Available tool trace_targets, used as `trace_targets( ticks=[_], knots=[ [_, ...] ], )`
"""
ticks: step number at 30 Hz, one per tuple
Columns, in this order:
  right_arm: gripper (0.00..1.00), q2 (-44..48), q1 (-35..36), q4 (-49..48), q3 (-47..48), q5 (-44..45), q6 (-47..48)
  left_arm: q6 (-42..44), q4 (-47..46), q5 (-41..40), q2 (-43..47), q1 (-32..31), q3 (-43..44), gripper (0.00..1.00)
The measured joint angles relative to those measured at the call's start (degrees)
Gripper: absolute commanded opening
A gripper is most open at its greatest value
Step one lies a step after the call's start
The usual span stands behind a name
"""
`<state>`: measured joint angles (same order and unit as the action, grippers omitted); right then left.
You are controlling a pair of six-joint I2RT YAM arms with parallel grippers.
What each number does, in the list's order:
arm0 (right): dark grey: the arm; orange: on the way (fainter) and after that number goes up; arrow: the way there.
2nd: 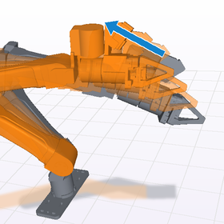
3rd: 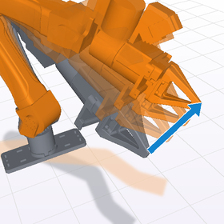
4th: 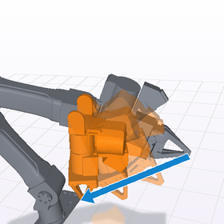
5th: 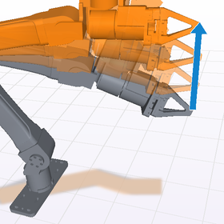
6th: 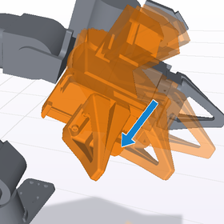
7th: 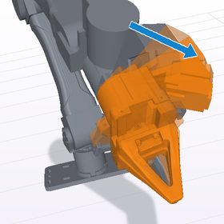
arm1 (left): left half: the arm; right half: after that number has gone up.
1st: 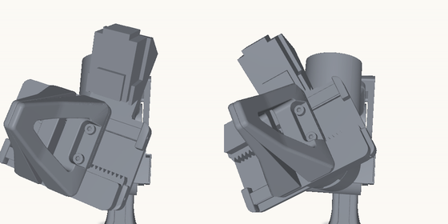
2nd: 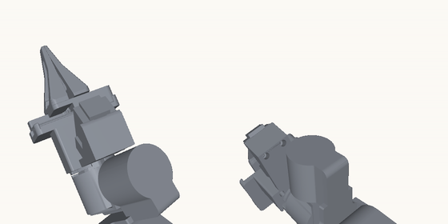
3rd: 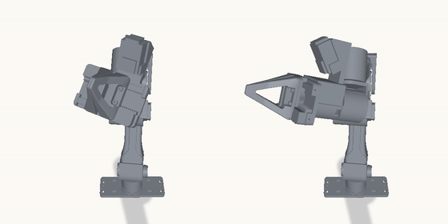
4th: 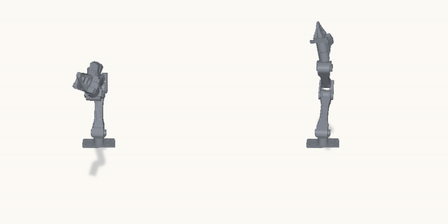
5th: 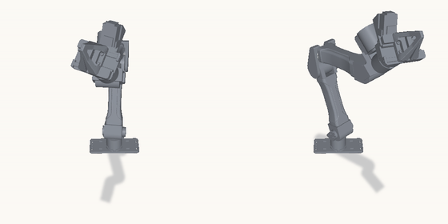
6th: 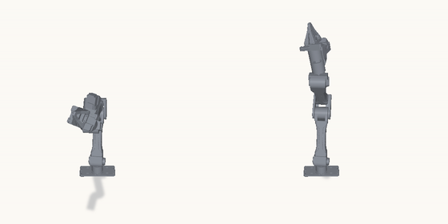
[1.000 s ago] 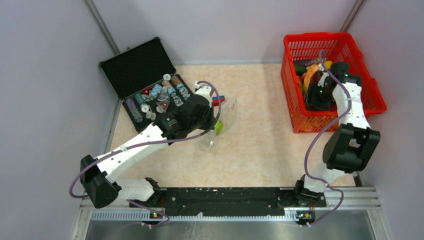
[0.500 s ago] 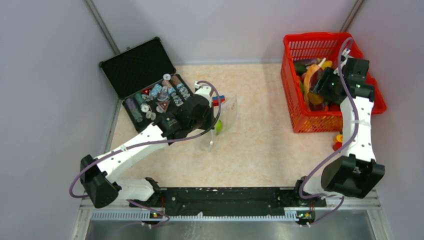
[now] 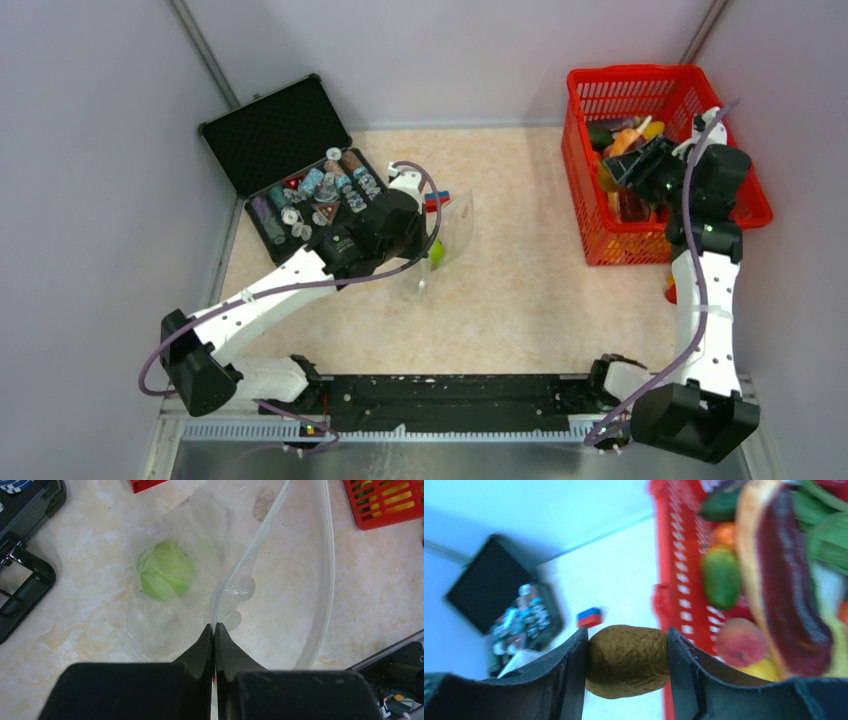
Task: Place the food in the zip-top bag and seal the zipper
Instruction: Pick up the fake fruit from the bin, then place the fake fruit in the zipper food storage bag.
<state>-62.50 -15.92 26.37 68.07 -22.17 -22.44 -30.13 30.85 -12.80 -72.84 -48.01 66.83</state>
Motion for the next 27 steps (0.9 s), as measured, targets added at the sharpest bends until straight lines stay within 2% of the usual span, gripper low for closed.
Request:
trace_targets(
  ticks=[6,13,21,27],
  knots=[
    [0.07,5.33,4.2,-12.61,-4.02,-12.68,-7.78,-0.02,0.17,-0.13,0.0,0.02,0.02,0.0],
    [0.07,6.05,18.91,-18.03,-5.38,-17.55,-7.34,-0.02,0.55,-0.66,-0.02,0.02,0.37,0.0],
    [0.07,6.43,34.12,-22.14,-12.66,-16.09,-5.99,-0.26,0.61,-0.87,-0.09,0.11,0.59,0.0],
    [0.06,5.66,45.16,-25.0,-15.04,-9.42,-3.5,-0.46,0.57,-0.52,-0.83,0.2,0.92,0.0]
  ],
)
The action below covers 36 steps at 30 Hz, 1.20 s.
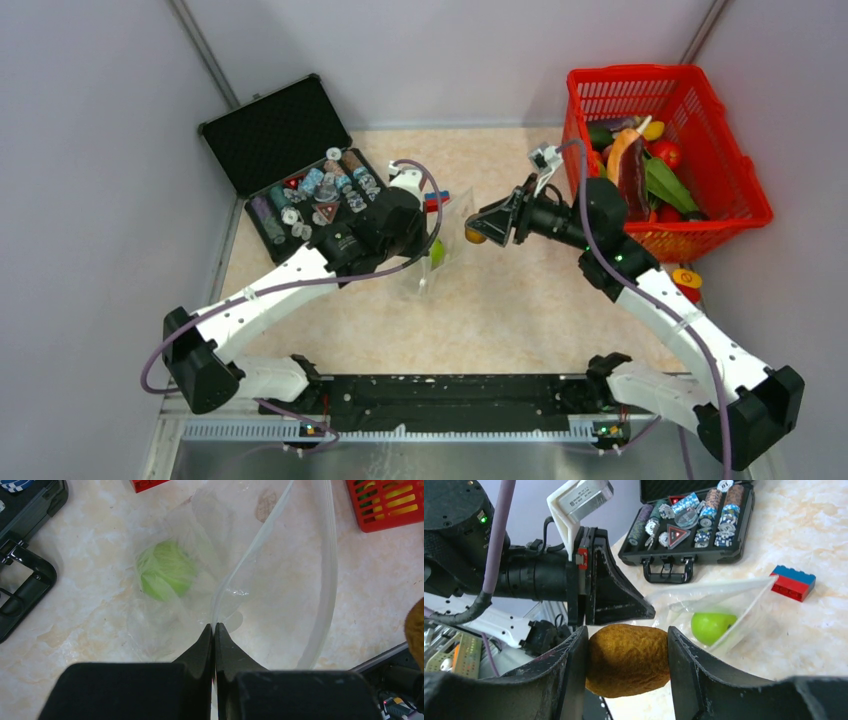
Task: Place the food in the zip-top bag and seal the zipper
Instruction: Place the fake fruit in the zipper food storage bag.
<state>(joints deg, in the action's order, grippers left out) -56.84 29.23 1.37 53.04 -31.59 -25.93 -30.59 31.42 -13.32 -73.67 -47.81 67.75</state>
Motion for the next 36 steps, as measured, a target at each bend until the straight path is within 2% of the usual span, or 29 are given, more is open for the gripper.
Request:
trace_targets(
  ticks=[6,10,15,17,18,22,25,36],
  knots=[
    [0.06,-3.56,5.77,-4.02,-0.07,6.95,2.47,0.02,0.0,0.37,-0.13,0.04,0.09,0.0],
    [0.1,-7.56,8.31,-4.24,-0.02,10.78,4.46,0.04,0.04,0.39,-0.13,0.04,0.11,0.0],
    [0.32,-10.88,9.75,-3.28,-0.02,15.21,6.32,0.04,0.04,0.37,-0.13,0.04,0.11,0.0],
    [0.5,-10.95,9.99,-3.26,0.02,16.31,6.95,0.07,0.07,0.37,-0.11,0.04,0.11,0.0],
    [0.56,-10.95,10.05,-2.97,0.33,16.81,7.43,0.07,0.07,0.35,-0.11,0.04,0.11,0.0],
    [0.68,-10.95,10.1,-2.16,1.44,17.2,8.41,0.04,0.07,0.2,-0.11,0.15,0.09,0.0],
    [0.72,-10.95,10.12,-2.1,1.77,17.09,8.85,0.04,0.07,0.17,-0.11,0.15,0.11,0.0],
    [0.72,-8.37,10.14,-1.77,1.75,17.68,8.81,-0.07,0.17,-1.09,0.63,0.26,0.09,0.0]
  ],
)
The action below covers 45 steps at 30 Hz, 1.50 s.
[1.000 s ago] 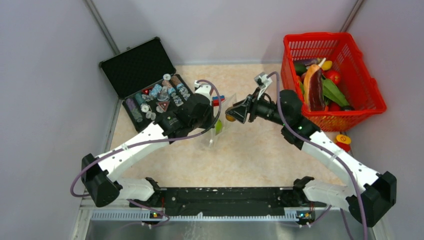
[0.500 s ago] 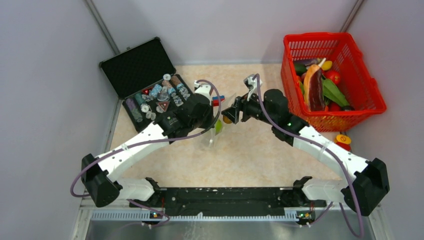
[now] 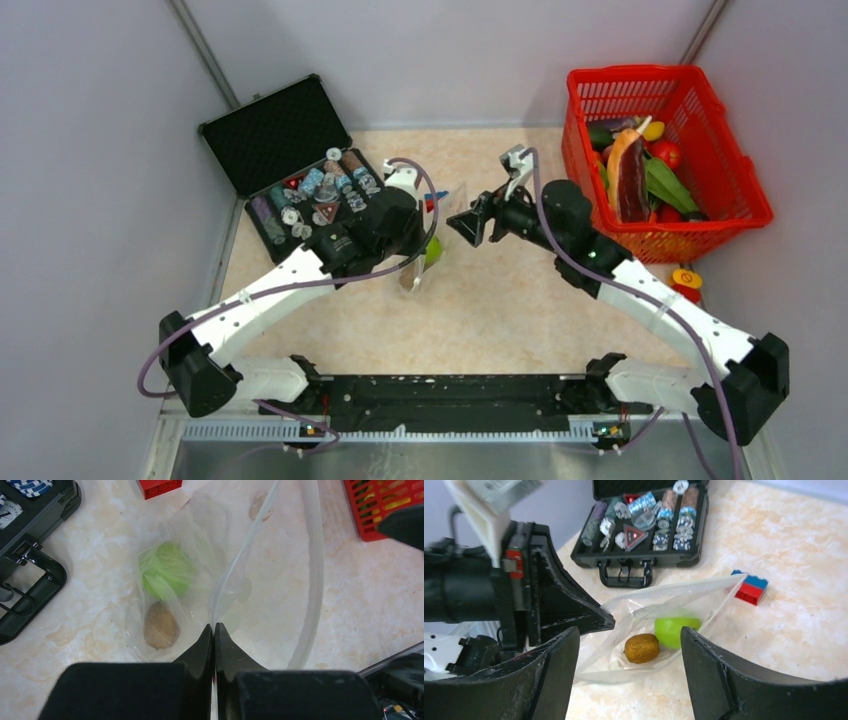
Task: Place the food in the zip-top bag and seal the zipper
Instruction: Place the fake fruit in the zipper food storage bag, then pick up the fake fruit from the bin.
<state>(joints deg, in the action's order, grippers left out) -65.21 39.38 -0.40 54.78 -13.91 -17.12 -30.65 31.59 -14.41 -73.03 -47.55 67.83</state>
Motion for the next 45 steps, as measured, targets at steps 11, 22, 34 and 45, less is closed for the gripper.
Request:
trace_targets(
  ticks=[11,22,34,45],
  knots=[
    [0.73,16.15,0.02,-0.42,-4.07,11.76,-1.66,-1.22,0.07,-0.63,1.16,0.04,0.0,0.0],
    [0.73,17.59,0.02,18.99,-1.29,22.88,-8.11,-1.64,1.6,-2.8,1.36,0.04,-0.39,0.0],
    [0.73,19.23,0.02,39.87,12.02,29.33,-9.53,-1.62,2.36,-3.04,3.02,0.04,-2.19,0.0],
    [0.73,21.18,0.02,44.98,12.33,31.47,-8.48,-0.76,2.08,-3.52,4.57,0.2,-3.91,0.0]
  ],
)
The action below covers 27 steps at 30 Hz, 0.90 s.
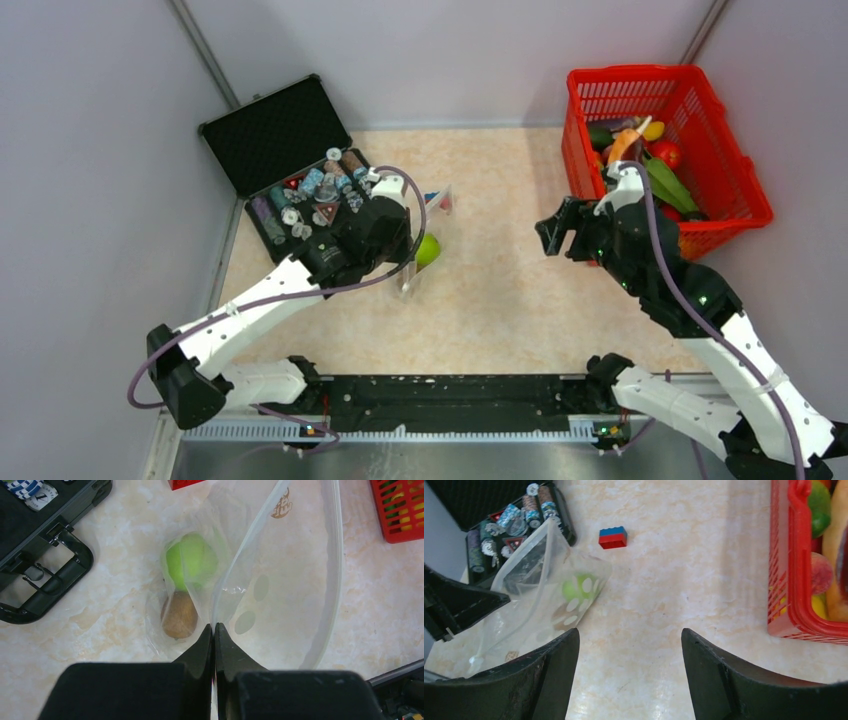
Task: Place the food in the zip-top bag and seal the zipper
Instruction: Pick up the fake fruit from the bin.
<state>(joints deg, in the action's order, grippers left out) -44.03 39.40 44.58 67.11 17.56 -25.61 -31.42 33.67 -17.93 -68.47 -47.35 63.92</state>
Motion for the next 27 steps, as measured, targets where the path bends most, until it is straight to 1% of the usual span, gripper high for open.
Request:
trace_targets(
  ticks=[3,6,8,9,11,14,16,20,23,27],
  knots=[
    [0.73,-1.97,0.0,0.13,1.36,3.08,1.31,0.33,-0.07,-0.59,0.5,0.07,0.0,0.0],
    [0.73,-5.75,-0.09,0.02,3.98,8.22,2.93,0.7,-0.11,-1.01,0.5,0.15,0.0,0.0],
    [0.72,-8.59,-1.84,0.09,5.79,11.08,4.11,0.72,-0.35,-0.96,0.5,0.2,0.0,0.0],
    [0.72,-10.19,-4.09,0.13,6.71,11.19,4.72,0.72,-0.5,-0.94,0.48,0.22,-0.04,0.0],
    [0.72,-12.98,-11.02,0.22,8.37,10.21,6.19,0.72,-1.33,-0.37,0.48,0.24,-0.44,0.0],
    [0.71,-15.93,-23.63,-0.02,10.19,5.22,8.22,0.79,-1.88,0.66,0.44,0.33,-0.83,0.0],
    [0.68,-17.44,-29.99,-0.02,11.47,2.05,9.16,0.9,-2.54,1.42,0.44,0.33,-1.14,0.0],
    [0.65,-21.53,-38.07,-0.07,14.49,-3.76,10.23,0.9,-3.3,3.13,0.44,0.33,-1.57,0.0],
    [0.65,-26.32,-45.75,-0.35,15.54,-9.66,10.64,0.9,-3.74,4.26,0.44,0.33,-1.6,0.0],
    [0.65,-31.98,-51.78,0.68,15.54,-15.32,10.69,1.09,-4.02,5.18,0.44,0.33,-1.92,0.0]
  ],
)
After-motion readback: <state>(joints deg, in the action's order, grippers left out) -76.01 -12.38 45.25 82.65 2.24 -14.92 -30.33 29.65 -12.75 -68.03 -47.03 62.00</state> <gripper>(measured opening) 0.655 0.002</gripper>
